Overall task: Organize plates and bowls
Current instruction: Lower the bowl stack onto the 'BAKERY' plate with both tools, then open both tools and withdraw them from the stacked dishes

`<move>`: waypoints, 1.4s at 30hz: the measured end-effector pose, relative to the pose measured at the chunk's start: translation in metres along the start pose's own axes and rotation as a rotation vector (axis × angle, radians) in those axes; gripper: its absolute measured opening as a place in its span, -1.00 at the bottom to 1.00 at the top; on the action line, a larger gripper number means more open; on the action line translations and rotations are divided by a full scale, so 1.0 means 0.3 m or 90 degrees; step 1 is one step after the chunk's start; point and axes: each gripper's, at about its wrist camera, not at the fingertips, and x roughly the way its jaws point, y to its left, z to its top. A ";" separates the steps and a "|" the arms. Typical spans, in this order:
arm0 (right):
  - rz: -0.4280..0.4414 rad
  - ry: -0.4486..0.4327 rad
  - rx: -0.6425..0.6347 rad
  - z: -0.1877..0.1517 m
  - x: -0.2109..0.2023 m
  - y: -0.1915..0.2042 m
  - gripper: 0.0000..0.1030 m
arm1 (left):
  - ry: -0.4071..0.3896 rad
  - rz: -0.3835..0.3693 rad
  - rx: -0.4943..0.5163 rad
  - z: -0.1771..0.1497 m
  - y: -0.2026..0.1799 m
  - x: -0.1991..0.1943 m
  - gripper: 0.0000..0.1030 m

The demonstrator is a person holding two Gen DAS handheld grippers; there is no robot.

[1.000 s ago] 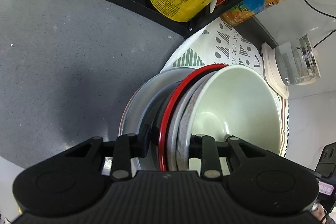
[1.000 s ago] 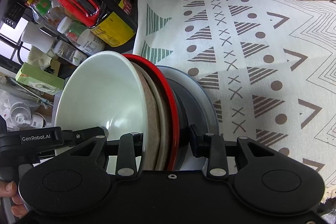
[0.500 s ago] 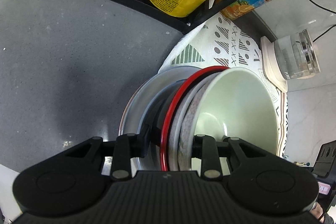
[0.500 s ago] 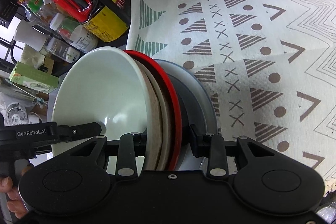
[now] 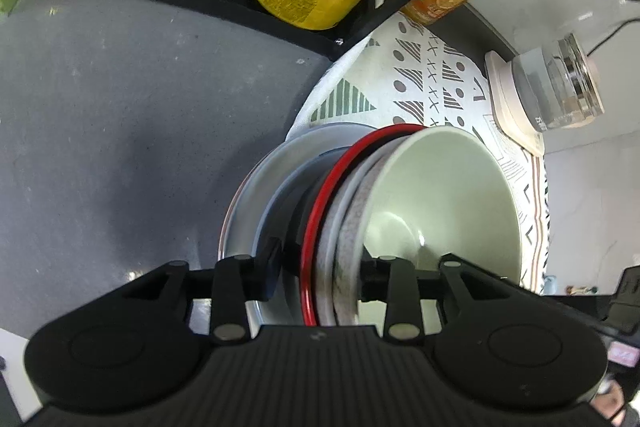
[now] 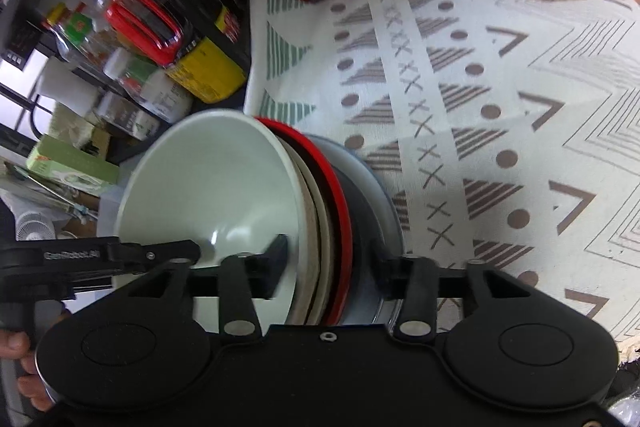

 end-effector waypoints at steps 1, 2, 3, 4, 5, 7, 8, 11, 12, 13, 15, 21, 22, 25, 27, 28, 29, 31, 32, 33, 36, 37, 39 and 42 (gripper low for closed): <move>-0.005 -0.002 -0.003 -0.003 -0.010 -0.003 0.13 | -0.009 0.005 0.007 -0.001 -0.008 -0.007 -0.31; -0.008 -0.004 -0.003 -0.006 -0.021 -0.008 0.13 | -0.019 0.008 0.012 -0.004 -0.016 -0.016 -0.26; -0.008 -0.009 0.001 -0.011 -0.034 -0.014 0.13 | -0.028 0.012 0.017 -0.006 -0.025 -0.025 -0.23; -0.007 -0.014 0.005 -0.017 -0.049 -0.021 0.14 | -0.038 0.016 0.022 -0.011 -0.034 -0.035 -0.15; -0.006 -0.020 0.008 -0.025 -0.067 -0.028 0.15 | -0.049 0.022 0.029 -0.016 -0.045 -0.046 -0.05; -0.010 -0.036 0.009 -0.044 -0.106 -0.040 0.30 | -0.073 0.047 0.055 -0.030 -0.070 -0.066 0.06; -0.013 -0.045 0.008 -0.056 -0.127 -0.046 0.35 | -0.082 0.057 0.063 -0.039 -0.081 -0.076 0.15; -0.008 -0.061 0.019 -0.092 -0.200 -0.065 0.59 | -0.099 0.056 0.062 -0.073 -0.100 -0.115 0.22; -0.006 -0.069 0.015 -0.104 -0.226 -0.067 0.61 | -0.108 0.059 0.059 -0.089 -0.108 -0.131 0.23; -0.006 -0.078 0.011 -0.115 -0.250 -0.070 0.70 | -0.117 0.062 0.060 -0.106 -0.117 -0.146 0.27; -0.018 -0.097 0.001 -0.137 -0.292 -0.075 0.81 | -0.134 0.064 0.069 -0.141 -0.136 -0.172 0.39; -0.025 -0.138 -0.005 -0.214 -0.402 -0.096 0.94 | -0.162 0.059 0.083 -0.246 -0.165 -0.226 0.65; -0.029 -0.143 -0.007 -0.227 -0.415 -0.098 0.95 | -0.164 0.056 0.088 -0.262 -0.169 -0.234 0.67; -0.036 -0.155 -0.012 -0.272 -0.450 -0.099 0.96 | -0.184 0.052 0.099 -0.321 -0.184 -0.270 0.70; -0.034 -0.164 -0.010 -0.306 -0.475 -0.096 0.99 | -0.196 0.046 0.107 -0.363 -0.190 -0.297 0.73; -0.030 -0.168 -0.007 -0.326 -0.491 -0.094 0.99 | -0.203 0.045 0.113 -0.383 -0.193 -0.311 0.75; -0.028 -0.172 -0.006 -0.347 -0.505 -0.091 0.99 | -0.208 0.044 0.120 -0.408 -0.197 -0.323 0.77; -0.029 -0.183 -0.007 -0.386 -0.532 -0.079 0.99 | -0.213 0.039 0.126 -0.449 -0.199 -0.347 0.78; -0.032 -0.189 -0.008 -0.406 -0.543 -0.074 0.99 | -0.215 0.037 0.128 -0.467 -0.199 -0.358 0.80; -0.035 -0.194 -0.012 -0.426 -0.554 -0.067 0.99 | -0.218 0.035 0.132 -0.484 -0.200 -0.369 0.80; -0.044 -0.208 -0.015 -0.479 -0.580 -0.054 1.00 | -0.221 0.030 0.134 -0.537 -0.199 -0.403 0.82; -0.046 -0.213 -0.014 -0.494 -0.589 -0.051 0.99 | -0.222 0.028 0.134 -0.554 -0.201 -0.416 0.82; -0.045 -0.225 -0.010 -0.530 -0.610 -0.049 0.99 | -0.230 0.025 0.138 -0.590 -0.204 -0.443 0.83; -0.054 -0.240 -0.010 -0.573 -0.638 -0.042 1.00 | -0.242 0.031 0.159 -0.639 -0.213 -0.475 0.90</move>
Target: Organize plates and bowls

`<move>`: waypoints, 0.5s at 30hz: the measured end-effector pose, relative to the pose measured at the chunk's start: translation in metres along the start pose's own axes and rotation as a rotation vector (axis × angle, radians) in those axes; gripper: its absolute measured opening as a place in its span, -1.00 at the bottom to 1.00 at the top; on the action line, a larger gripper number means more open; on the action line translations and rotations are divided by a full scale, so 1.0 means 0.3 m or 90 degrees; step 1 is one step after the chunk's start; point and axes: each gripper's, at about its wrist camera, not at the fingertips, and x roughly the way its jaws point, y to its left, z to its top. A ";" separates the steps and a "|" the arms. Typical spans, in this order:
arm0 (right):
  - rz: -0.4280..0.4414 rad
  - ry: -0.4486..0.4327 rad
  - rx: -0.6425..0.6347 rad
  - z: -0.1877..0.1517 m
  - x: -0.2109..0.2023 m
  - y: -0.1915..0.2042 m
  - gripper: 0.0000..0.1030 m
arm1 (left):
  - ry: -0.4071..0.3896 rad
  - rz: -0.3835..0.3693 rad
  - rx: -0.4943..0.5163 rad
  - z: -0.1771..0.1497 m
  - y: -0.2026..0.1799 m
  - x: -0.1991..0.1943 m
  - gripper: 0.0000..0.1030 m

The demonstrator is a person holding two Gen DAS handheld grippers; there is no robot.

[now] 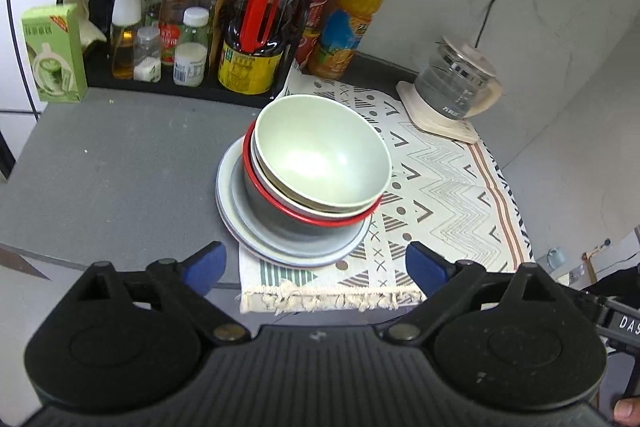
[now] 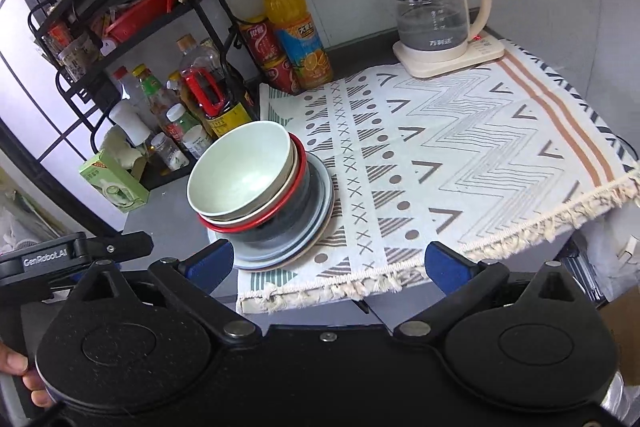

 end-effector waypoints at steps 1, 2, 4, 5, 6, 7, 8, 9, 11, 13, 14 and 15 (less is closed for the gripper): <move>-0.003 -0.006 -0.002 -0.008 -0.013 0.004 1.00 | -0.005 -0.001 0.007 -0.009 -0.007 -0.015 0.93; -0.006 -0.011 -0.005 -0.017 -0.028 0.007 1.00 | -0.010 -0.004 0.013 -0.019 -0.013 -0.029 0.93; -0.014 -0.021 -0.007 -0.033 -0.055 0.011 1.00 | -0.014 -0.011 0.018 -0.035 -0.022 -0.048 0.94; -0.018 -0.026 -0.009 -0.040 -0.069 0.012 1.00 | -0.015 -0.014 0.018 -0.043 -0.025 -0.056 0.94; -0.023 -0.032 -0.012 -0.048 -0.083 0.014 1.00 | -0.017 -0.015 0.020 -0.051 -0.031 -0.062 0.94; -0.029 -0.037 -0.014 -0.056 -0.098 0.015 0.99 | -0.017 -0.017 0.024 -0.058 -0.039 -0.069 0.94; -0.036 -0.041 -0.017 -0.065 -0.114 0.017 1.00 | -0.020 -0.020 0.030 -0.068 -0.048 -0.077 0.94; -0.039 -0.046 -0.020 -0.073 -0.129 0.018 1.00 | -0.023 -0.025 0.038 -0.076 -0.057 -0.083 0.94; -0.044 -0.058 -0.020 -0.088 -0.158 0.017 1.00 | -0.022 -0.021 0.048 -0.091 -0.083 -0.092 0.95; -0.045 -0.068 -0.016 -0.101 -0.182 0.014 1.00 | -0.029 -0.023 0.061 -0.104 -0.109 -0.109 0.95; -0.048 -0.071 -0.015 -0.107 -0.189 0.013 1.00 | -0.030 -0.023 0.071 -0.109 -0.122 -0.117 0.95; -0.052 -0.071 -0.015 -0.113 -0.196 0.013 1.00 | -0.031 -0.021 0.079 -0.115 -0.134 -0.124 0.95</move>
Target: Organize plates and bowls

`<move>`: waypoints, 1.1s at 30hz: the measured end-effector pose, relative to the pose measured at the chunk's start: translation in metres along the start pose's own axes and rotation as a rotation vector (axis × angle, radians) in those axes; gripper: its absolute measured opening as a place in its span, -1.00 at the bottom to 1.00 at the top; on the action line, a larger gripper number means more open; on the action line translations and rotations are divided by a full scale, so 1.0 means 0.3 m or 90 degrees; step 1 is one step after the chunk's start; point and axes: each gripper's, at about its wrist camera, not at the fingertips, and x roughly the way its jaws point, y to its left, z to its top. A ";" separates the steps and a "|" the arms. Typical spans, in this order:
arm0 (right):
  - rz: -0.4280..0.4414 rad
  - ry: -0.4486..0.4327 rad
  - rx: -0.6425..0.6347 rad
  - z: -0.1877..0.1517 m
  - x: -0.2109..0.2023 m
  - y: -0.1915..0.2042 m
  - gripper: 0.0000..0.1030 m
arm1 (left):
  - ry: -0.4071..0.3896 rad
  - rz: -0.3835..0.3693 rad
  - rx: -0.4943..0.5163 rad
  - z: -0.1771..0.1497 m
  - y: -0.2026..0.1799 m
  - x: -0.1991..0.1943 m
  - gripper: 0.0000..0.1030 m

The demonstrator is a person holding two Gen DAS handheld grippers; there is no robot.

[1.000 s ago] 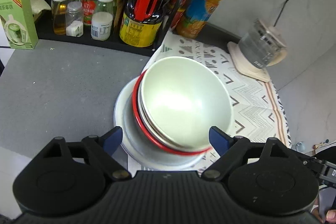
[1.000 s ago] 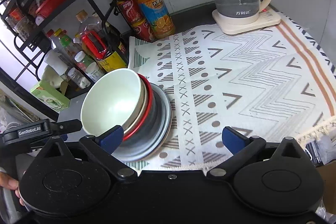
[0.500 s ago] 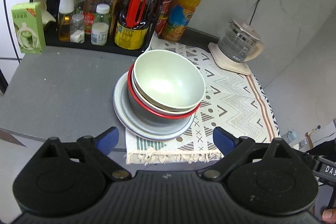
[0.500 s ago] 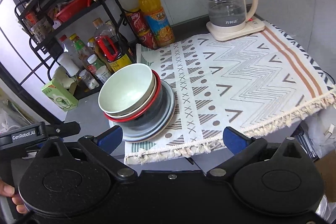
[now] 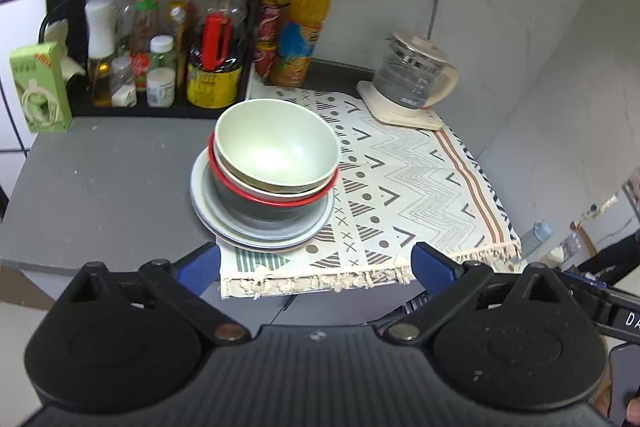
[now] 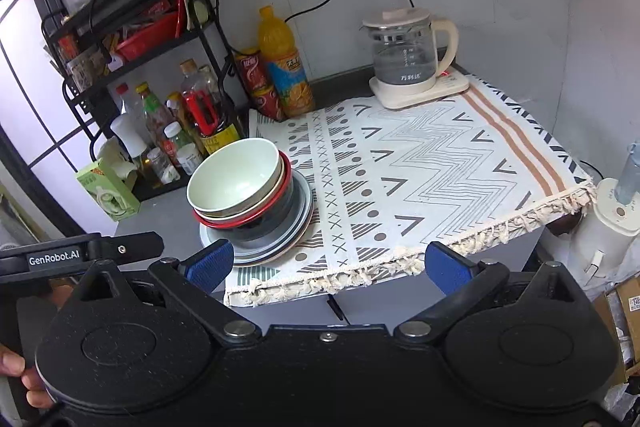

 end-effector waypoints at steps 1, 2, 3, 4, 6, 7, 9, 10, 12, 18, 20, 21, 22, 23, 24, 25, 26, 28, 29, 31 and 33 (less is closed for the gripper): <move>-0.004 -0.001 0.000 -0.006 -0.008 -0.002 1.00 | 0.000 -0.001 0.006 -0.003 -0.011 -0.006 0.96; -0.007 -0.003 0.002 -0.011 -0.017 -0.004 1.00 | 0.001 -0.005 0.013 -0.005 -0.022 -0.012 0.97; -0.008 -0.005 0.006 -0.017 -0.026 -0.007 1.00 | -0.002 -0.009 0.022 -0.007 -0.033 -0.019 0.98; -0.008 -0.007 0.010 -0.022 -0.035 -0.010 1.00 | -0.007 -0.012 0.031 -0.009 -0.044 -0.027 0.99; -0.015 -0.013 0.013 -0.031 -0.053 -0.013 1.00 | -0.016 -0.015 0.043 -0.014 -0.060 -0.039 0.99; -0.019 -0.017 0.010 -0.033 -0.062 -0.012 1.00 | -0.019 -0.015 0.041 -0.016 -0.062 -0.043 0.99; -0.025 -0.026 0.002 -0.039 -0.077 -0.011 1.00 | -0.022 -0.016 0.035 -0.023 -0.062 -0.048 0.99; -0.026 -0.027 0.000 -0.041 -0.082 -0.012 1.00 | -0.023 -0.015 0.037 -0.026 -0.062 -0.050 0.99; -0.030 -0.029 -0.002 -0.050 -0.092 -0.013 1.00 | -0.028 -0.005 0.044 -0.032 -0.064 -0.055 0.99; -0.037 -0.035 -0.010 -0.073 -0.118 -0.005 1.00 | -0.033 0.005 0.047 -0.053 -0.058 -0.076 0.99; -0.039 -0.042 -0.012 -0.080 -0.127 0.000 1.00 | -0.030 0.006 0.057 -0.060 -0.057 -0.080 0.99; -0.042 -0.046 -0.017 -0.083 -0.132 0.005 1.00 | -0.029 0.008 0.061 -0.063 -0.056 -0.082 0.99; -0.044 -0.048 -0.021 -0.085 -0.136 0.010 1.00 | -0.031 0.009 0.062 -0.067 -0.054 -0.085 0.99; -0.045 -0.051 -0.024 -0.087 -0.140 0.014 1.00 | -0.033 0.011 0.062 -0.070 -0.052 -0.089 0.99; -0.043 -0.052 -0.026 -0.089 -0.143 0.018 1.00 | -0.035 0.012 0.063 -0.071 -0.050 -0.092 0.99; -0.041 -0.052 -0.028 -0.089 -0.145 0.020 1.00 | -0.039 0.014 0.064 -0.072 -0.051 -0.096 0.99; -0.040 -0.053 -0.031 -0.089 -0.148 0.022 1.00 | -0.042 0.016 0.062 -0.071 -0.050 -0.100 0.99; -0.043 -0.055 -0.037 -0.090 -0.154 0.024 1.00 | -0.046 0.014 0.060 -0.071 -0.050 -0.106 0.99; -0.043 -0.057 -0.036 -0.090 -0.157 0.023 1.00 | -0.046 0.012 0.060 -0.072 -0.051 -0.108 0.99; -0.042 -0.055 -0.030 -0.089 -0.159 0.016 1.00 | -0.044 0.007 0.056 -0.071 -0.051 -0.108 0.99; -0.043 -0.053 -0.030 -0.091 -0.161 0.016 1.00 | -0.041 0.000 0.054 -0.074 -0.050 -0.107 0.99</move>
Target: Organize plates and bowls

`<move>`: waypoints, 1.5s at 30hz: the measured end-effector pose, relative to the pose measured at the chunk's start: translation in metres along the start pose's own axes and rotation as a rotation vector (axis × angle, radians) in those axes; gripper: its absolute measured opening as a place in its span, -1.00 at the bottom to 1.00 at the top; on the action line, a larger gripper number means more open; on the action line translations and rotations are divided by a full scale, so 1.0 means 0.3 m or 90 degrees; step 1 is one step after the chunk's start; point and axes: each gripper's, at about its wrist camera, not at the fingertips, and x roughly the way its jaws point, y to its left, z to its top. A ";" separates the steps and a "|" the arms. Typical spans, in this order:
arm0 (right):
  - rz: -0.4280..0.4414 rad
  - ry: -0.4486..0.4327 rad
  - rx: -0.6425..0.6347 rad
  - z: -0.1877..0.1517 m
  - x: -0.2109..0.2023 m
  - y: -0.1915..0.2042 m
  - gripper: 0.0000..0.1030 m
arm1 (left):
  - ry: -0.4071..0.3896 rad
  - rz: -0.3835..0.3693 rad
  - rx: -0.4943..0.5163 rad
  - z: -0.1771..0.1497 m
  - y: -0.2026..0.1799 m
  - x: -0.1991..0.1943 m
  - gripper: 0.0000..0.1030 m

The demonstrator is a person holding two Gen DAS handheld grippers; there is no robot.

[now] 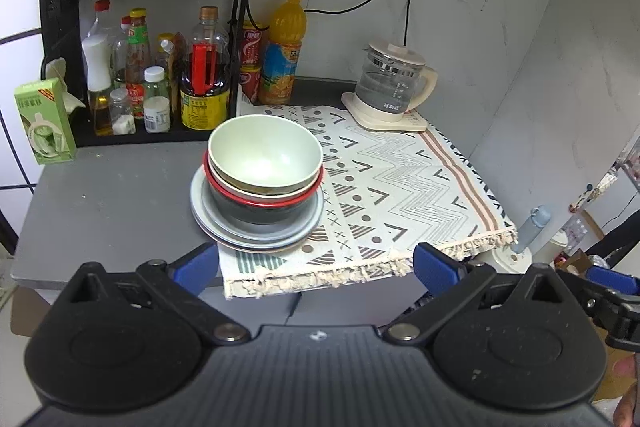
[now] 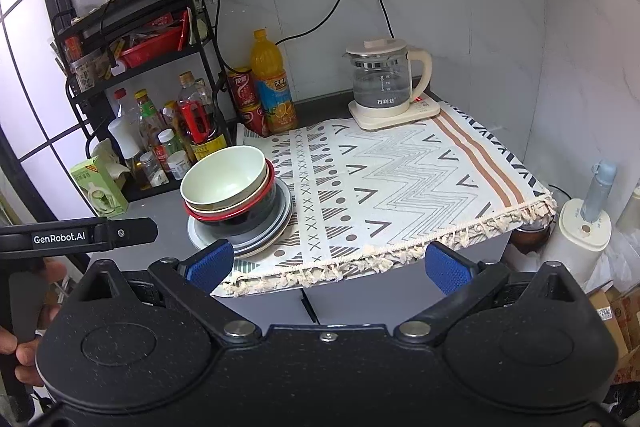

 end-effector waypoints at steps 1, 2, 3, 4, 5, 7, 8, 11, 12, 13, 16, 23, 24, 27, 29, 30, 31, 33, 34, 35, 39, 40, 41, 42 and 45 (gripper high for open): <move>-0.001 -0.002 -0.003 0.000 -0.003 0.002 1.00 | 0.000 0.002 0.002 -0.002 -0.002 0.000 0.99; -0.001 -0.004 -0.005 -0.001 -0.001 0.000 1.00 | -0.002 0.003 0.005 -0.003 -0.004 -0.001 0.99; -0.001 -0.005 -0.007 -0.001 -0.001 0.002 1.00 | -0.002 0.003 0.005 -0.004 -0.004 -0.001 0.99; -0.001 -0.005 -0.008 -0.003 -0.002 0.002 1.00 | -0.002 0.001 0.004 -0.004 -0.004 -0.001 0.99; -0.002 -0.005 -0.007 -0.003 -0.002 0.003 1.00 | -0.002 0.000 0.003 -0.005 -0.004 -0.001 0.99; -0.002 -0.005 -0.009 -0.002 -0.002 0.002 1.00 | -0.003 0.000 0.007 -0.007 -0.006 -0.003 0.99; -0.002 -0.005 -0.010 -0.002 -0.003 0.002 1.00 | -0.004 0.001 0.009 -0.008 -0.008 -0.004 0.99; 0.001 -0.006 -0.007 -0.006 -0.009 0.002 1.00 | -0.006 0.007 0.011 -0.011 -0.009 -0.007 0.99; 0.000 -0.008 -0.007 -0.011 -0.014 0.005 1.00 | -0.006 0.008 0.009 -0.011 -0.008 -0.008 0.99; 0.001 -0.008 -0.008 -0.012 -0.016 0.006 1.00 | -0.004 0.008 0.008 -0.012 -0.008 -0.008 0.99; 0.001 -0.011 -0.017 -0.016 -0.026 0.013 1.00 | -0.003 0.010 0.007 -0.014 -0.007 -0.009 0.99; 0.007 -0.010 -0.019 -0.018 -0.034 0.014 1.00 | 0.001 0.004 0.012 -0.014 -0.005 -0.012 0.99; 0.009 -0.010 -0.019 -0.018 -0.033 0.015 1.00 | 0.000 0.006 0.015 -0.015 -0.005 -0.013 0.99; 0.010 -0.007 -0.020 -0.022 -0.032 0.016 1.00 | 0.000 0.009 0.011 -0.017 -0.002 -0.012 0.99; 0.011 -0.005 -0.020 -0.025 -0.032 0.017 1.00 | -0.001 0.011 0.010 -0.018 -0.001 -0.013 0.99; 0.011 -0.005 -0.021 -0.025 -0.032 0.018 1.00 | -0.001 0.012 0.011 -0.018 -0.002 -0.012 0.99; 0.012 -0.005 -0.021 -0.025 -0.032 0.019 1.00 | 0.000 0.013 0.012 -0.019 -0.002 -0.012 0.99; 0.012 -0.004 -0.018 -0.025 -0.030 0.017 1.00 | 0.001 0.015 0.011 -0.020 0.000 -0.010 0.99; 0.013 -0.003 -0.017 -0.026 -0.029 0.016 1.00 | 0.001 0.016 0.010 -0.020 0.003 -0.011 0.99; 0.013 -0.003 -0.017 -0.026 -0.027 0.015 1.00 | 0.001 0.017 0.008 -0.021 0.004 -0.011 0.99; 0.011 -0.001 -0.013 -0.026 -0.022 0.008 1.00 | 0.002 0.017 0.007 -0.021 0.003 -0.012 0.99; 0.011 -0.002 -0.015 -0.026 -0.022 0.008 1.00 | 0.002 0.017 0.007 -0.021 0.003 -0.011 0.99; 0.010 -0.003 -0.017 -0.025 -0.022 0.007 1.00 | 0.002 0.017 0.007 -0.021 0.003 -0.011 0.99; 0.009 -0.004 -0.019 -0.025 -0.022 0.011 1.00 | 0.002 0.017 0.007 -0.020 0.003 -0.010 0.99; 0.010 -0.006 -0.022 -0.024 -0.021 0.014 1.00 | 0.002 0.016 0.007 -0.022 0.003 -0.010 0.99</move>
